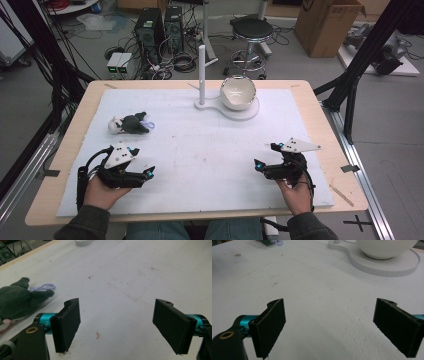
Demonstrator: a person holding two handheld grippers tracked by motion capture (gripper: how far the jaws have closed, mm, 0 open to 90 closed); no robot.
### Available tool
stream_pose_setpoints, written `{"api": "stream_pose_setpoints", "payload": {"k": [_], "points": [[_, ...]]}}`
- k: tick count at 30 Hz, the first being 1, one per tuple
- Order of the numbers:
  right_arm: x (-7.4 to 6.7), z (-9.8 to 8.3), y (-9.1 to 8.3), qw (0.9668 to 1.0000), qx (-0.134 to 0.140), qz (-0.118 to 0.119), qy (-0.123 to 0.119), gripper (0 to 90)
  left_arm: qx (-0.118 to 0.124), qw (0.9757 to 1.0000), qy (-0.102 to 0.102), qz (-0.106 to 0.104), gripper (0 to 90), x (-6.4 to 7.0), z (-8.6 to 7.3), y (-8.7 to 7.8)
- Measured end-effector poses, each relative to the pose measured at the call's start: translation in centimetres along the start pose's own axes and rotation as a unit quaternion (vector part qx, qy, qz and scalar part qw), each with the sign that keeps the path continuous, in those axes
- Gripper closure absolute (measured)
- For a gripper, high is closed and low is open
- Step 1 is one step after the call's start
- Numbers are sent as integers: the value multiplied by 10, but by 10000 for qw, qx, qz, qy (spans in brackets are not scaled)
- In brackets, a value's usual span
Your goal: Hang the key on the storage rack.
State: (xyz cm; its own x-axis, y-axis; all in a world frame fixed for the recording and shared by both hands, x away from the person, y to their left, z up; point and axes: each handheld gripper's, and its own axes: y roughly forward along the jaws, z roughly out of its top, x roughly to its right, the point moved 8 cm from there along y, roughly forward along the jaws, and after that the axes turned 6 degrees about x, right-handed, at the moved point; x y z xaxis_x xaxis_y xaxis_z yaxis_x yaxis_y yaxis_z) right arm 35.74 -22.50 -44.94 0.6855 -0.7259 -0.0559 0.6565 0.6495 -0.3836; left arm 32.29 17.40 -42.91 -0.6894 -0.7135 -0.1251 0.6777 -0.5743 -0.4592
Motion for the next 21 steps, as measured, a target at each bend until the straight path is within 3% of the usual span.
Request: {"api": "stream_pose_setpoints", "payload": {"k": [8, 12, 13, 21], "points": [[3, 2, 0, 10000, 35, -29, 34, 103, -15, 9999, 90, -132, 244, -18, 13, -2], [2, 3, 0, 10000, 32, -28, 77, 102, -181, 9996, 149, -169, 248, -30, 16, -1], [2, 3, 0, 10000, 48, -16, 33, 103, -230, 9993, 109, -281, 254, -37, 17, -2], [2, 3, 0, 10000, 37, 31, 65, 103, -433, 9986, 118, -295, 252, -64, 16, 0]]}}
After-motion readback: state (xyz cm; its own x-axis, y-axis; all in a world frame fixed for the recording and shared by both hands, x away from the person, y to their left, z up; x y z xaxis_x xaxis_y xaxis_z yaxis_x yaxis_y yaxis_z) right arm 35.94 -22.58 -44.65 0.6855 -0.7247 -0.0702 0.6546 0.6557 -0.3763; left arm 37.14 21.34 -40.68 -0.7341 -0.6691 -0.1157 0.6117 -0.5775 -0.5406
